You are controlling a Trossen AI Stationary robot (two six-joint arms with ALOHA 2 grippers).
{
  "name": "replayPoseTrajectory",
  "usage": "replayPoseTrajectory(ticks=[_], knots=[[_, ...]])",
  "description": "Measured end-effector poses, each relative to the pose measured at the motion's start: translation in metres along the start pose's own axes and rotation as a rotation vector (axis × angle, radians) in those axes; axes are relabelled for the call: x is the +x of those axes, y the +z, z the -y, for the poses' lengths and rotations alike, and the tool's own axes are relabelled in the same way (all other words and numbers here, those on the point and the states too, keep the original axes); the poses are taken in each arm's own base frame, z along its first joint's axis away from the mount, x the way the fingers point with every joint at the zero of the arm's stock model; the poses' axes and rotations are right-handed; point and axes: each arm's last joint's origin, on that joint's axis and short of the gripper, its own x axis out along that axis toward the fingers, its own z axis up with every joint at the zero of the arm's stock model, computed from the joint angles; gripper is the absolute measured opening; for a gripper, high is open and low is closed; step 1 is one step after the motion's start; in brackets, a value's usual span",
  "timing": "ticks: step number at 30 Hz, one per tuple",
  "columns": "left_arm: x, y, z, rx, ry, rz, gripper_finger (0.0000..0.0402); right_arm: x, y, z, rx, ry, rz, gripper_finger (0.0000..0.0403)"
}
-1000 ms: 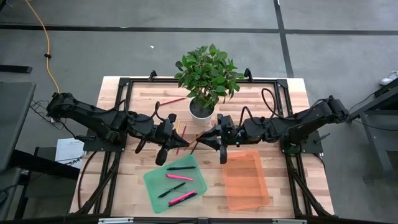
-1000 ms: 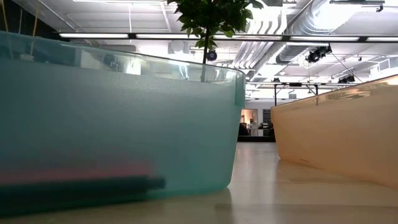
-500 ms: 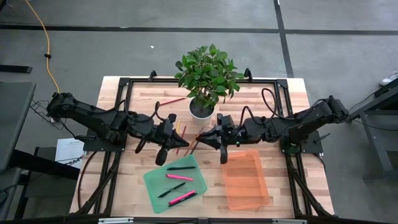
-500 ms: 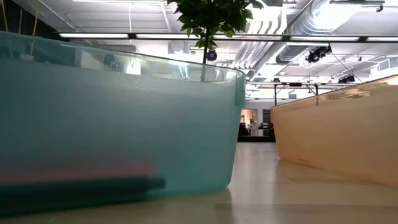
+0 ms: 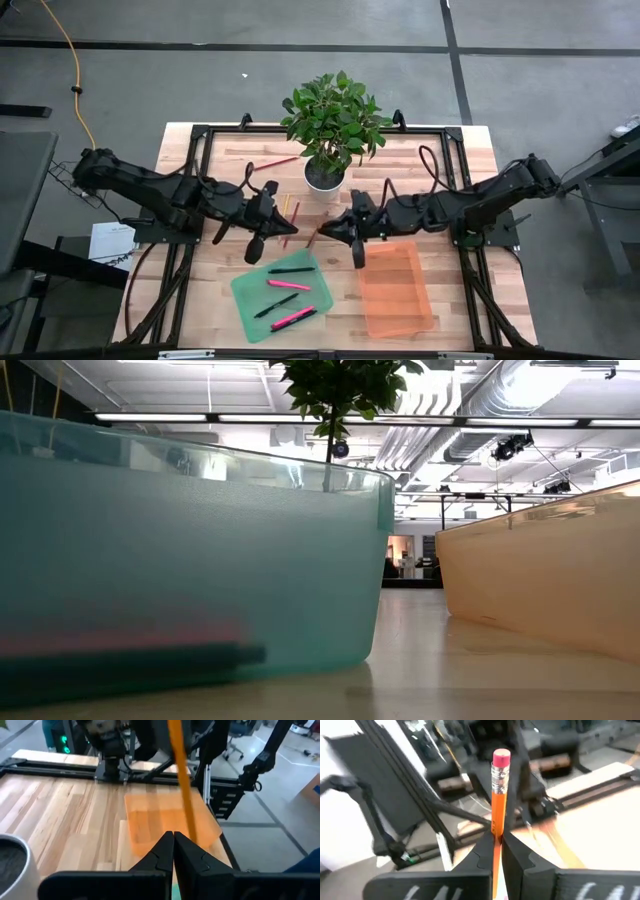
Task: Sort pens & pencils
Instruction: Put the orange pencil into the orange bin
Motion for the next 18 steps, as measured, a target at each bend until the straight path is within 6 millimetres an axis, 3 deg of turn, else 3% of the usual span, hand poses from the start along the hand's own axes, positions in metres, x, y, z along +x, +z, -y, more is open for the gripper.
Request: replayPoseTrajectory(ticks=[10,18], knots=[[-0.031,0.002,-0.005,0.001,0.072,0.006,0.0,-0.005,-0.017,-0.003,0.037,-0.083,-0.124,0.0],[-0.039,0.0,-0.007,0.005,0.101,-0.014,0.0,-0.029,-0.018,-0.008,0.059,-0.169,-0.15,0.0]])
